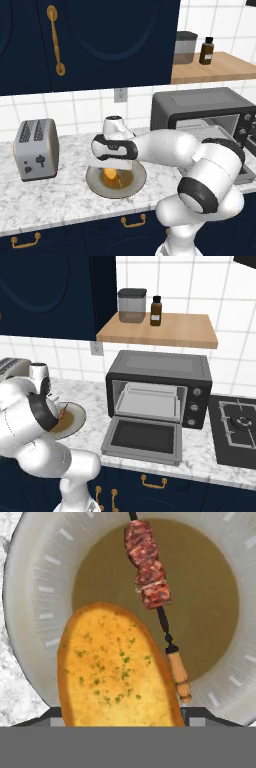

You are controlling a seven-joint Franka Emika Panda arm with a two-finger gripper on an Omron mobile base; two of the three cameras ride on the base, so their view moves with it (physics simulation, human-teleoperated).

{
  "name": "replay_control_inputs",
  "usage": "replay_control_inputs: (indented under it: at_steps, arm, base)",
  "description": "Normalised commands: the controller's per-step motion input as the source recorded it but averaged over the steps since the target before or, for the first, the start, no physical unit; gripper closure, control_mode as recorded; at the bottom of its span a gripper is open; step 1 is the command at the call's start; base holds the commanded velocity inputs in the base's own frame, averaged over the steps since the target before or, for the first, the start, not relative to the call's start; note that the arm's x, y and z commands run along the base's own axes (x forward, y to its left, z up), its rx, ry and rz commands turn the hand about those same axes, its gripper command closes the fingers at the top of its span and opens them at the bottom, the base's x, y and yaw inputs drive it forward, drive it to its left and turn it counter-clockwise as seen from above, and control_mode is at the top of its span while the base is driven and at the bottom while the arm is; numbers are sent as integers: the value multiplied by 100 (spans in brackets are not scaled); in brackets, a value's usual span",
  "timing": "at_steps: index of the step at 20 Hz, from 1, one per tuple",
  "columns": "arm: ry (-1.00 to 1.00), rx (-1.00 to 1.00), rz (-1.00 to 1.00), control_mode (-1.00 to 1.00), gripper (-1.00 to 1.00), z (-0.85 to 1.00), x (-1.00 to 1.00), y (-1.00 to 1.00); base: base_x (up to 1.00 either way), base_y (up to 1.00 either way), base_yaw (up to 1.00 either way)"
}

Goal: Pick up the kebab skewer and baguette bread, and place them inside the toaster oven. Close the toaster oven door and start by setting the timer.

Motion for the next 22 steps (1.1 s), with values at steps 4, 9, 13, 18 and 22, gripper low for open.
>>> replay_control_inputs:
  at_steps: [4, 9, 13, 18, 22]
  arm:
    - [-18, 13, 0, -100, 100, 100, -17, -65]
    - [-18, 3, 0, -100, 100, 70, -21, -88]
    - [-14, 0, 0, -100, 100, 54, -8, -99]
    - [-16, 0, -5, -100, 100, 37, 10, -71]
    - [-18, 0, -18, -100, 100, 29, 5, -72]
  base:
    - [0, 0, 0]
    - [0, 0, 0]
    - [0, 0, 0]
    - [0, 0, 0]
    - [0, 0, 0]
